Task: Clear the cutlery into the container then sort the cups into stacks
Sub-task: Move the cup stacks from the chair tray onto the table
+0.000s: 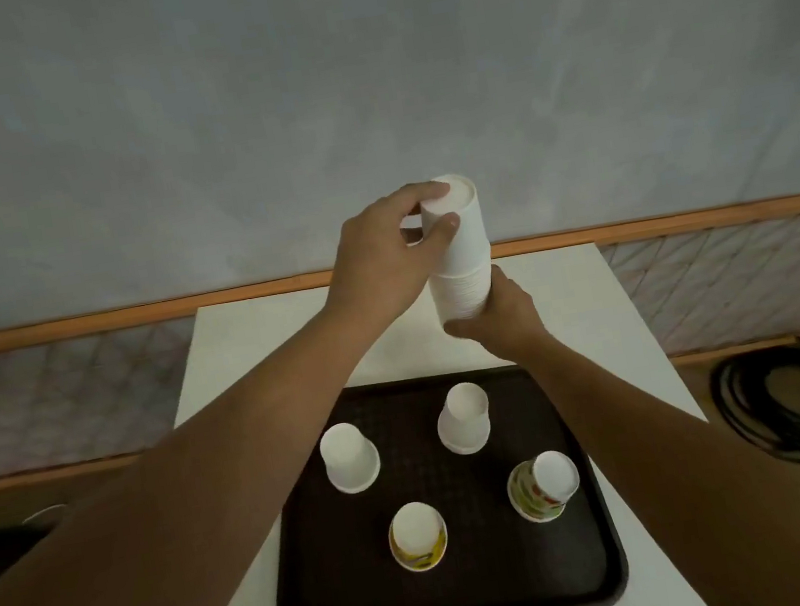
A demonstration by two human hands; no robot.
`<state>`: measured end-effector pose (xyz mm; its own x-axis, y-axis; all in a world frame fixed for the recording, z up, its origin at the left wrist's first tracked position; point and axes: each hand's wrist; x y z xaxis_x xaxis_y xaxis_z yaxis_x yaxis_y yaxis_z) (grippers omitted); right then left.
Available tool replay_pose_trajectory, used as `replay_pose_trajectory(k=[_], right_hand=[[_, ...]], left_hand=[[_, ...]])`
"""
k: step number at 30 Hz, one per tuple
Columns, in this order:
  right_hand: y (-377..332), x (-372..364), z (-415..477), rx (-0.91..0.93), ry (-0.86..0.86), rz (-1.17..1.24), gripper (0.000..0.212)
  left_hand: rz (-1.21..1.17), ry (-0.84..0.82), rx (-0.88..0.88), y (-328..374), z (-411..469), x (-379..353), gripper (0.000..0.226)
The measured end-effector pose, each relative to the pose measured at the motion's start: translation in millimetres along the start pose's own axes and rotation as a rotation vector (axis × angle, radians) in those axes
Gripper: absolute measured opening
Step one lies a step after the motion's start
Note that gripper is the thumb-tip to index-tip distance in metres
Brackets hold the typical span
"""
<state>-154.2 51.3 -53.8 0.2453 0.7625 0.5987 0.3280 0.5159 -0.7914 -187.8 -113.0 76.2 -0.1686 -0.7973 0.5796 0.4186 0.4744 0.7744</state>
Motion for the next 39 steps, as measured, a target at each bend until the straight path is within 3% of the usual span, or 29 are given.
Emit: replay_pose_trajectory(k=[9,16,21,24,28,34,39], right_hand=[[98.2,4.1,57.4,-0.115,0.001,-0.052,0.078],[123.3,-5.4,68.6,-0.187,0.012,0.064,0.080],[119.8,-3.1,60.3,-0.206,-0.003,0.023,0.094],[110.6,4.8,52.2,-0.255,0.012,0.023,0.105],[86.0,22.7,21.8,-0.307,0.089,0.064,0.093],[5.0,31.6,-61.1,-0.090,0.356,0.112,0.064],[-80.6,-0.7,-133.6,0.094,0.367,0.212,0.039]], left_hand=[[0.042,-0.063,-0.012,-43.6,42.1,-110.5,0.031],[0.160,-0.154,-0.073,-52.7,52.0,-139.4,0.030],[0.142,-0.147,0.005,-39.3,56.5,-140.1,0.028],[0.110,-0.112,0.023,-29.4,49.1,-128.7,0.029],[0.074,-0.058,0.037,-16.0,23.2,-99.2,0.033],[-0.009,0.063,0.101,-8.3,-48.7,-22.4,0.032],[-0.046,0.137,0.131,-17.6,-133.9,64.6,0.031]])
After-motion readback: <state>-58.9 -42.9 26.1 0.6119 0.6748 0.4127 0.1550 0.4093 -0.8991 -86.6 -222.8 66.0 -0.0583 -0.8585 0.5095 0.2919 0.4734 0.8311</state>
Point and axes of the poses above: each hand's wrist, its own z-axis towards the middle knuckle, its own x-axis out of the back of the hand, y = z × x, and after that the axes turned 3 degrees about z, right-handed
